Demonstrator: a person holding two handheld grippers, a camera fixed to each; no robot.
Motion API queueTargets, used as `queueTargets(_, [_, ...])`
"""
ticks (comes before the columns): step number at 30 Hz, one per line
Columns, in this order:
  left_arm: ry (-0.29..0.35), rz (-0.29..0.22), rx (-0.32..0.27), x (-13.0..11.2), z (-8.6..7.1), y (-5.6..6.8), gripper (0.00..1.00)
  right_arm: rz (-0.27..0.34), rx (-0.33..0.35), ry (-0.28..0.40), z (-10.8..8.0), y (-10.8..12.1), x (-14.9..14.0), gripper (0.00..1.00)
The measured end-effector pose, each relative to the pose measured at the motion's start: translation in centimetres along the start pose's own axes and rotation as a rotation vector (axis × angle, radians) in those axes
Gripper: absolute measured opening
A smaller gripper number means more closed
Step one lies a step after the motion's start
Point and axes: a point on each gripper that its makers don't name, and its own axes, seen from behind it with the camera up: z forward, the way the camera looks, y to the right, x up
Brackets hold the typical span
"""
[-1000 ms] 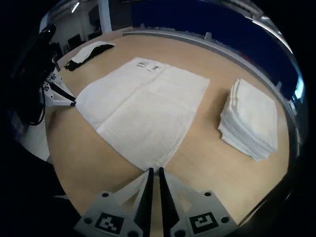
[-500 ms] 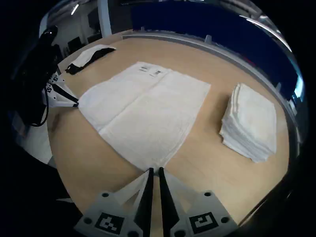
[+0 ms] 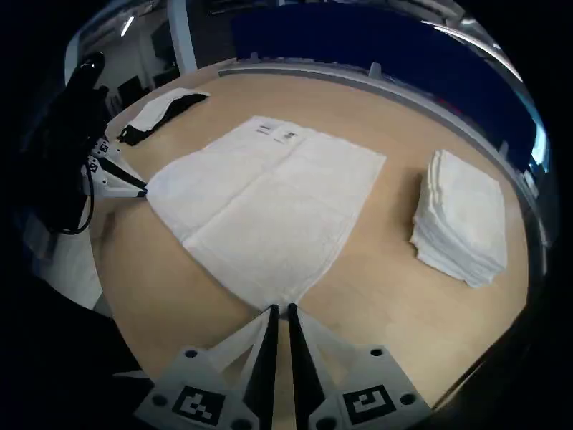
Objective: Fold towel
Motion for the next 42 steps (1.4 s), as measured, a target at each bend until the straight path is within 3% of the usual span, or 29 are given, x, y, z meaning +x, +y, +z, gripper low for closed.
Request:
queueTargets(10, [0.002,0.002,-0.002,-0.1,-0.2,0.0,0.08,0.003,-0.003,0.003,0.0,-0.3,0.3,0.1])
queueTargets(18, [0.005,0.0,-0.005,0.2,-1.3,-0.3,0.08,-0.003,-0.001,0.005,-0.5,-0.4,0.6,0.1])
queueTargets(30, [0.029,0.005,-0.002,2.2,-2.7,-1.4,0.08,-0.012,0.003,0.056,-2.6,-0.4,3.5,0.1])
queueTargets(42, [0.062,-0.003,-0.003,4.5,-5.0,-2.0,0.08,-0.023,-0.001,0.111,-5.2,-0.6,6.7,0.1])
